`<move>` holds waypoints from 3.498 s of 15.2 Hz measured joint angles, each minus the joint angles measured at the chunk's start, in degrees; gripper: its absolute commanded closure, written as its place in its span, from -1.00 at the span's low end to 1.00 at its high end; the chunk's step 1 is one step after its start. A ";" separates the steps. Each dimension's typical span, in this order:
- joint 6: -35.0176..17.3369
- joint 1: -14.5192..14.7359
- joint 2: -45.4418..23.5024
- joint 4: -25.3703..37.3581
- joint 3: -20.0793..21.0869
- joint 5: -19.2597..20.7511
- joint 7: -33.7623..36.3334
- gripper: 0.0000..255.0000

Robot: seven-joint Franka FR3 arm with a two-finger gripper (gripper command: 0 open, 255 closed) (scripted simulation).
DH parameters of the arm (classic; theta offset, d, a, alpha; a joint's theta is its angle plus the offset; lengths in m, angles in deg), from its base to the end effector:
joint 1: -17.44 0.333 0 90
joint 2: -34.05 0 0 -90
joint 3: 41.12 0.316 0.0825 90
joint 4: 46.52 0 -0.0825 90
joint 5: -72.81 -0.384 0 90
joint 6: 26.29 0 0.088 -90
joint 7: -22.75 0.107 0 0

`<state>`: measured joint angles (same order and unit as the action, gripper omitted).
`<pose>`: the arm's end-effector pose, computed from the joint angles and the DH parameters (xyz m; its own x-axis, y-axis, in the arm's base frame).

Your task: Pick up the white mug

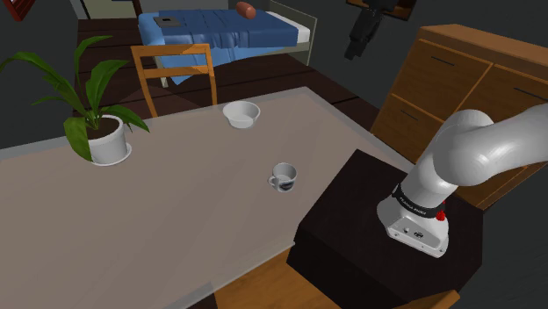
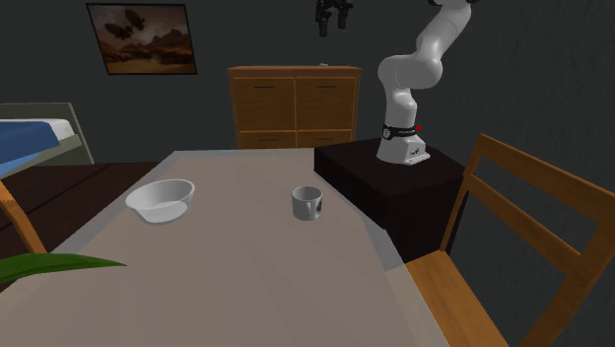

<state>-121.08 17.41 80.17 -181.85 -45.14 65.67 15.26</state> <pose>0.3101 -0.0165 0.6020 0.9911 0.0646 0.1166 0.0830 -0.9835 -0.1604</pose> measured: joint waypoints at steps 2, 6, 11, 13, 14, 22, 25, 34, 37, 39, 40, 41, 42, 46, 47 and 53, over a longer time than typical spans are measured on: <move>-0.84 0.01 0.09 -0.93 0.10 -0.02 -0.06 -1.00; -8.12 0.10 -0.46 -7.68 0.49 -0.03 -1.01 -1.00; -18.73 0.46 -4.06 -14.65 0.83 -0.28 -2.42 -1.00; -22.82 0.63 -5.48 -17.25 0.98 -0.40 -2.95 -1.00; -24.99 0.74 -6.46 -18.42 1.01 -0.50 -3.26 -1.00; -45.52 2.49 -21.12 -24.14 0.61 -2.45 -6.75 -1.00; -53.45 3.85 -28.16 -25.00 0.27 -4.26 -8.51 -1.00; -72.98 7.69 -53.14 -19.71 1.06 -22.26 -24.06 -1.00; -78.64 3.87 -62.81 -15.45 6.89 -31.68 -32.48 -1.00; -81.36 1.00 -67.43 -13.23 10.00 -34.56 -35.79 -1.00; -82.01 0.57 -68.37 -12.81 10.67 -34.99 -36.17 -1.00; -82.73 -0.46 -69.43 -12.35 11.60 -35.52 -37.02 -1.00; -83.55 -1.33 -70.58 -11.87 12.57 -36.04 -37.68 -1.00; -87.00 -5.04 -75.57 -9.78 16.34 -37.37 -40.06 -1.00; -87.60 -5.64 -76.28 -9.57 16.97 -37.50 -40.36 -1.00; -88.31 -6.58 -76.98 -9.46 17.81 -37.64 -40.83 1.00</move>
<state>-209.39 10.82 3.20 -191.31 -27.33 28.03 -25.57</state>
